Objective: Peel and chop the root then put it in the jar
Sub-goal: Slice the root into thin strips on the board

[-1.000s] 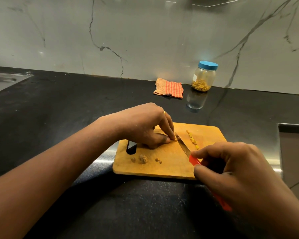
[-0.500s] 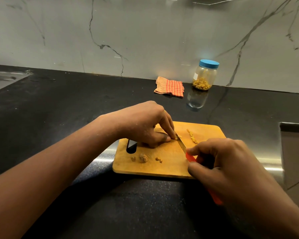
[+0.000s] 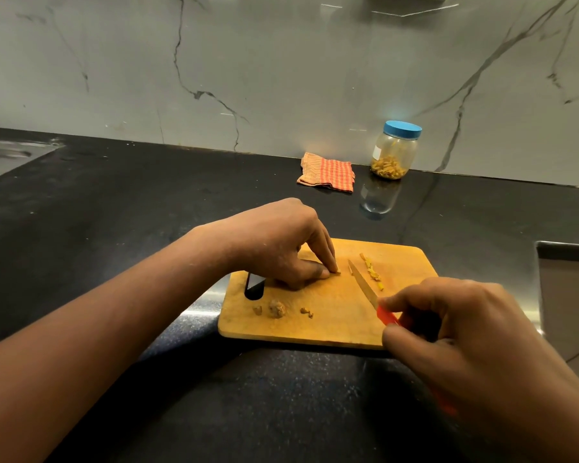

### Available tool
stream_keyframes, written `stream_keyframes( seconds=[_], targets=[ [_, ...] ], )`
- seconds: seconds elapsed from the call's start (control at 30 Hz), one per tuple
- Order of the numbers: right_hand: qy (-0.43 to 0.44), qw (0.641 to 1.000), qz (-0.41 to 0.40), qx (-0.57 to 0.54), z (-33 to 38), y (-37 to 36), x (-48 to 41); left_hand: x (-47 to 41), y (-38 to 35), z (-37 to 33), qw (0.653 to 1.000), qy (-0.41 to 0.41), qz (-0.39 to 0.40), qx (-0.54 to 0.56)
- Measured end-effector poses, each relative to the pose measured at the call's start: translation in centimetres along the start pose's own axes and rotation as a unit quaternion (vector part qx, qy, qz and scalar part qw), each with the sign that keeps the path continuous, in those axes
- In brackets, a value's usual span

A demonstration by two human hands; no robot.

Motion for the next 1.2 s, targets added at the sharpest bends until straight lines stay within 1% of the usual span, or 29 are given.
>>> stream_keyframes(
  seconds=[0.23, 0.63, 0.87, 1.03, 1.2],
  targets=[
    [0.008, 0.999, -0.007, -0.034, 0.7, -0.1, 0.0, 0.2, 0.2, -0.3, 1.000, 0.007, -0.006, -0.003],
    [0.004, 0.999, -0.005, -0.044, 0.5, -0.6, -0.4, 0.0, -0.1, -0.2, 0.999, -0.023, 0.000, -0.026],
    [0.020, 0.999, -0.002, -0.032, 0.6, -1.0, -0.6, -0.1, -0.1, 0.0, 0.999, -0.024, 0.000, -0.035],
    [0.020, 1.000, -0.002, 0.004, 0.6, -1.3, -1.9, 0.0, 0.0, -0.1, 0.999, -0.022, -0.003, -0.036],
    [0.019, 1.000, 0.003, 0.001, 0.5, -1.5, -2.0, 0.0, -0.1, -0.2, 0.999, -0.013, 0.002, -0.042]
  ],
)
Point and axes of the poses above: each hand's wrist, its own x-axis away from the middle knuckle, its own y-axis out of the back of the hand, z = x × y, the point moved 6 cm from there along -x, towards the middle knuckle, and after that the axes turned 5 degrees about y, right-handed, at the moved point
